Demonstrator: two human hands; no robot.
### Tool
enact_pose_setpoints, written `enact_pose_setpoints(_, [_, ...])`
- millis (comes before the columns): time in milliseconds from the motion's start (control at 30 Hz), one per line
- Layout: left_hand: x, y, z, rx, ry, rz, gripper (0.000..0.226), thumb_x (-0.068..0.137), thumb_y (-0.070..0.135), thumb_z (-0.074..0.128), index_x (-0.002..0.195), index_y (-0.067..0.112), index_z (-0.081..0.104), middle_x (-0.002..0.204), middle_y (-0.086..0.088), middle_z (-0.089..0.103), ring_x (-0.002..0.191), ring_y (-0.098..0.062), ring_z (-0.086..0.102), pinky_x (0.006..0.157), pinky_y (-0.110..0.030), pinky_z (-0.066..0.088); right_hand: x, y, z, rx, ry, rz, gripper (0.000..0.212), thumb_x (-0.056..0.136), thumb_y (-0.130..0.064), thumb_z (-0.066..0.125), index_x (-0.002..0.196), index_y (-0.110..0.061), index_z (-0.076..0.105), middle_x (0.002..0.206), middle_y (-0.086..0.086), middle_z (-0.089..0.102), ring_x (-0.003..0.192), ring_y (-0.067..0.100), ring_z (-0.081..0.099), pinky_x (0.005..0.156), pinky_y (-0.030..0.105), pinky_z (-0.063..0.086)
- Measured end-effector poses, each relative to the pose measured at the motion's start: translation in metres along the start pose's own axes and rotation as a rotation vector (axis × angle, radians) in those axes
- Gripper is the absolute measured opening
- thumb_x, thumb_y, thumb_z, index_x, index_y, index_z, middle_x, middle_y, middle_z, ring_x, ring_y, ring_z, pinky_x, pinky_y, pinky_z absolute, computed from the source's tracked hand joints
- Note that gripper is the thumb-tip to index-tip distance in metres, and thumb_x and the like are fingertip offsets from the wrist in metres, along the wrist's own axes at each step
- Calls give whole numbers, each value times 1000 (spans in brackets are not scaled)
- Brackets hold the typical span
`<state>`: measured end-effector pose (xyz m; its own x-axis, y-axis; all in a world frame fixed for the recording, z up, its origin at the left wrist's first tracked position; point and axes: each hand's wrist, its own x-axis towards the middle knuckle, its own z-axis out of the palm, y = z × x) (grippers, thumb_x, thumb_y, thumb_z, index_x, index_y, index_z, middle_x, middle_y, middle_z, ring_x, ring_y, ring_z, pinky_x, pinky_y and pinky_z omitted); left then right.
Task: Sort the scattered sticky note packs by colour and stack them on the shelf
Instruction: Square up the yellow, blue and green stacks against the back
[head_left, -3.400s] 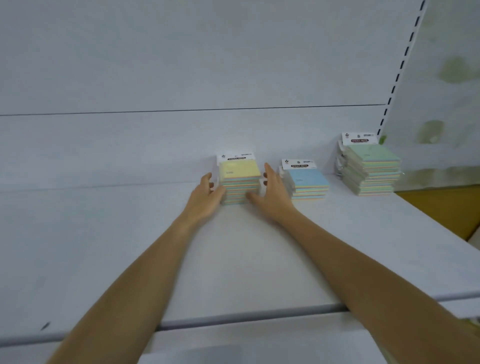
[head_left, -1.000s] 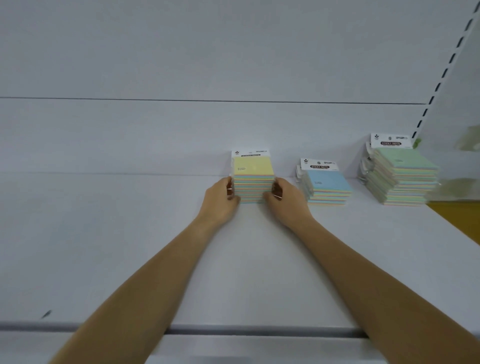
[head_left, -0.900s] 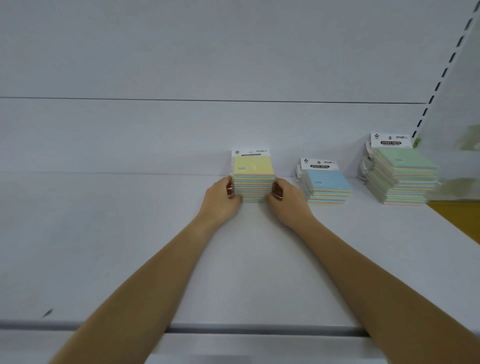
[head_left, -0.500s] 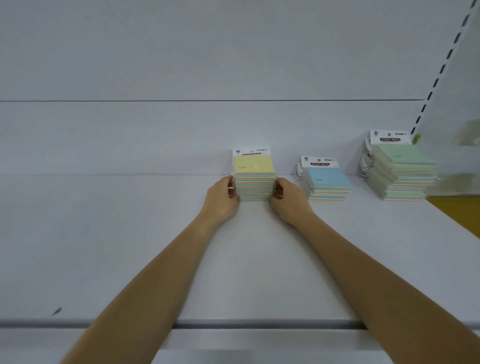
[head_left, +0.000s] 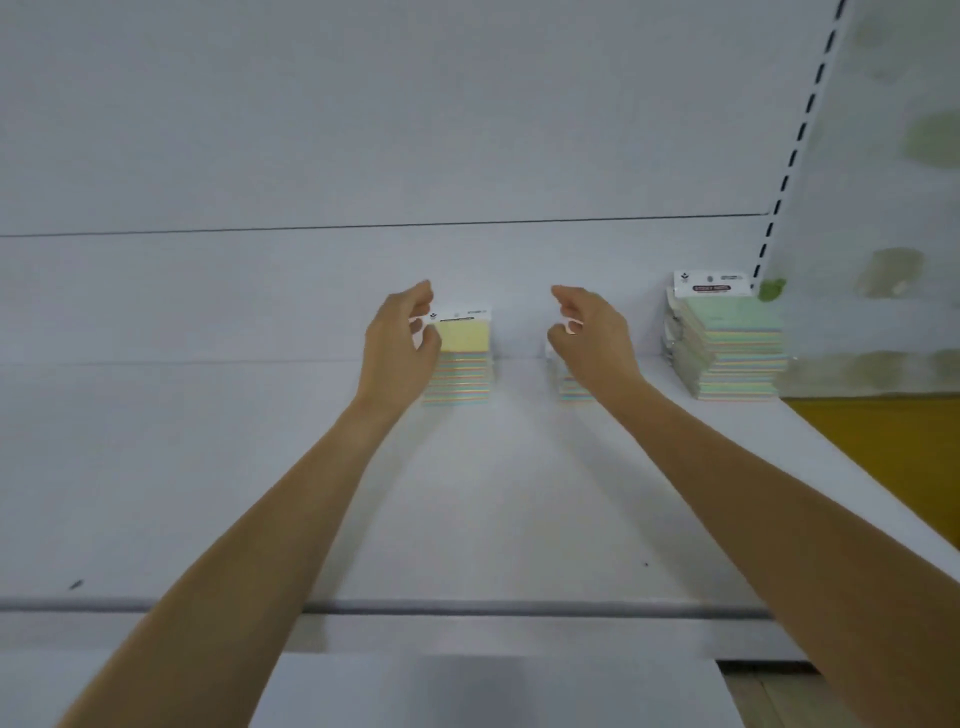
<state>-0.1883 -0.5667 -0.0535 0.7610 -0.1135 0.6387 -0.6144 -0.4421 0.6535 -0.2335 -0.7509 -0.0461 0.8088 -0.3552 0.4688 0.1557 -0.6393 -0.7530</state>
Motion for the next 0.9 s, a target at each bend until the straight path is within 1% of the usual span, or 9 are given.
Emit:
enact_pose_setpoints(100, [-10, 35, 40, -9, -93, 97, 38, 86, -7, 46, 124, -4, 52, 119, -23, 58, 106, -24, 58, 82, -1, 40, 6, 27, -39, -62, -3, 46, 42, 85, -3, 50, 126, -8, 52, 127, 13, 58, 116, 26, 56, 100, 29, 41])
enact_pose_setpoints(167, [-16, 51, 74, 10, -277, -4, 42, 87, -1, 50, 129, -3, 47, 126, -22, 54, 115, -27, 55, 90, -14, 42, 3, 46, -53, -116, -42, 110, 42, 85, -7, 53, 128, -9, 51, 127, 13, 59, 116, 25, 56, 101, 28, 39])
enact_pose_setpoints(233, [-19, 58, 101, 86, -438, -163, 51, 87, 7, 55, 134, -2, 38, 135, -21, 47, 126, -31, 47, 101, -30, 39, 0, 60, -57, -123, -85, 143, 45, 84, -9, 55, 129, -8, 50, 126, 16, 58, 116, 27, 56, 104, 35, 40])
enact_pose_setpoints(333, [-23, 54, 122, 103, -513, -320, 58, 81, 10, 61, 133, -1, 38, 136, -19, 48, 127, -31, 47, 98, -33, 38, -10, 70, -53, -129, -159, 188, 49, 83, -10, 56, 131, -5, 45, 129, 17, 56, 118, 29, 53, 99, 30, 37])
enact_pose_setpoints(400, [-28, 44, 129, 19, -483, -344, 57, 76, 14, 64, 128, 1, 44, 129, -17, 56, 119, -30, 55, 90, -29, 43, -17, 78, -46, -108, -214, 180, 52, 81, -6, 57, 131, -2, 43, 130, 17, 54, 117, 28, 53, 94, 27, 38])
enact_pose_setpoints(533, [-29, 35, 134, 36, -390, -298, 49, 84, 9, 61, 131, 4, 46, 132, -12, 56, 114, -26, 60, 82, -15, 38, -15, 88, -44, -124, -225, 170, 43, 84, -2, 51, 126, 5, 45, 125, 25, 55, 114, 35, 54, 91, 30, 36])
enact_pose_setpoints(700, [-29, 28, 134, 63, -358, -219, 40, 85, 6, 58, 125, 3, 54, 127, -12, 61, 110, -27, 63, 81, -10, 37, -14, 89, -45, -102, -176, 190, 34, 87, -1, 47, 118, 13, 49, 118, 32, 59, 108, 42, 57, 88, 37, 39])
enact_pose_setpoints(800, [-27, 26, 136, 65, -340, -221, 38, 86, 5, 57, 124, 2, 55, 127, -14, 61, 111, -27, 62, 78, -10, 35, -12, 89, -47, -61, -167, 201, 32, 86, 2, 47, 116, 15, 50, 116, 33, 60, 107, 44, 58, 93, 47, 44])
enact_pose_setpoints(900, [-27, 27, 136, 48, -328, -243, 40, 87, 5, 56, 126, 3, 52, 127, -15, 61, 109, -27, 62, 78, -11, 36, -13, 88, -47, -24, -166, 213, 36, 87, 0, 48, 122, 5, 52, 120, 23, 62, 109, 35, 61, 97, 42, 46])
